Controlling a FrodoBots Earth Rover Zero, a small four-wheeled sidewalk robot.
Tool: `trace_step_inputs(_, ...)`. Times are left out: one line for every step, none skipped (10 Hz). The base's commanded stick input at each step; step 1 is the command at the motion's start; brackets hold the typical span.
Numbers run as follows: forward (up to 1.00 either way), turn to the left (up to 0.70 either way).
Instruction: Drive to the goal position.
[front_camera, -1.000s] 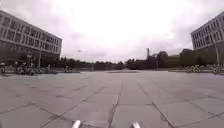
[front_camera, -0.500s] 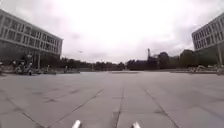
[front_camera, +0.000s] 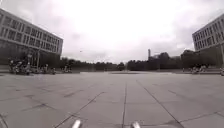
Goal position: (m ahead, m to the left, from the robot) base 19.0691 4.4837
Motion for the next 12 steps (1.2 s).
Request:
trace_step_inputs(0.7, -0.35)
trace_step_inputs(0.7, -0.35)
trace_step_inputs(0.7, -0.35)
trace_step_inputs(0.7, -0.09)
trace_step_inputs(0.7, 0.0)
trace_step_inputs(0.7, 0.0)
trace_step_inputs(0.7, 0.0)
trace_step_inputs(0.7, 0.0)
trace_step_inputs(0.7, 0.0)
trace_step_inputs(0.7, 0.0)
trace_step_inputs(0.7, 0.0)
trace_step_inputs(0.7, 0.0)
